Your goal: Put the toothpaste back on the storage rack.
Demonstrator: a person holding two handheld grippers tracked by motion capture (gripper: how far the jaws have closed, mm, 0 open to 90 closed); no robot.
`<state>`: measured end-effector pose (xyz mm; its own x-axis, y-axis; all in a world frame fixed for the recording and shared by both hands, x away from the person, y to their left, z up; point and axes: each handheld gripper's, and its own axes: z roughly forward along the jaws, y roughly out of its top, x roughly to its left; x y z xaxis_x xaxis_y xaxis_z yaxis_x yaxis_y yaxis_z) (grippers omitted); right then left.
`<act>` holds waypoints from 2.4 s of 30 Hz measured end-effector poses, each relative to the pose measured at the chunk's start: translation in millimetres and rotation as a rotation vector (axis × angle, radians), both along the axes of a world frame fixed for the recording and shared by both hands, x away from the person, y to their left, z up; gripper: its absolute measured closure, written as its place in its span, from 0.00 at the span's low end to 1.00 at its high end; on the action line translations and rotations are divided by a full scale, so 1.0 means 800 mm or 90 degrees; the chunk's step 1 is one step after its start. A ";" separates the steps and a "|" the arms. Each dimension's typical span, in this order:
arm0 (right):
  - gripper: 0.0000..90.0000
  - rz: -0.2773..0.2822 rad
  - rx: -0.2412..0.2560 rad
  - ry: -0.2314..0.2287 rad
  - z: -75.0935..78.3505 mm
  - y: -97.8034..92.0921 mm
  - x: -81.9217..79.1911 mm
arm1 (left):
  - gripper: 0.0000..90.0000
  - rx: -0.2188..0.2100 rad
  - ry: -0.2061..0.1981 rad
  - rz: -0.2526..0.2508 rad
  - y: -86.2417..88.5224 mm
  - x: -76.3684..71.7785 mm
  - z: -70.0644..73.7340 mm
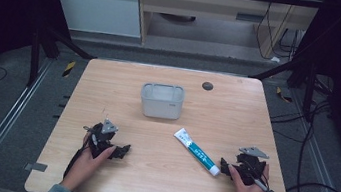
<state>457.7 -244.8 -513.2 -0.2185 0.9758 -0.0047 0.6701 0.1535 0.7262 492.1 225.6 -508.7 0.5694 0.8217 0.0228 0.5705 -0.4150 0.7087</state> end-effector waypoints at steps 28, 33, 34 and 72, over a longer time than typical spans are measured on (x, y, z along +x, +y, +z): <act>0.05 0.004 0.029 -0.007 0.001 -0.007 -0.002 | 0.00 0.001 -0.001 -0.001 0.000 0.000 0.000; 0.09 0.022 0.009 -0.011 0.001 -0.005 -0.004 | 0.00 0.002 -0.001 -0.001 0.000 0.000 0.000; 0.09 0.028 0.009 -0.011 0.001 -0.005 -0.004 | 0.00 0.002 -0.001 -0.001 0.000 0.000 0.000; 0.23 0.243 -0.171 0.019 0.115 0.120 0.001 | 0.00 -0.002 -0.001 0.001 0.000 0.000 0.000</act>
<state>458.5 -148.9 -421.2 -0.5653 0.7907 -0.2348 0.5492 0.5732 0.6082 492.3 225.2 -508.9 0.5683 0.8226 0.0214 0.5694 -0.4119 0.7114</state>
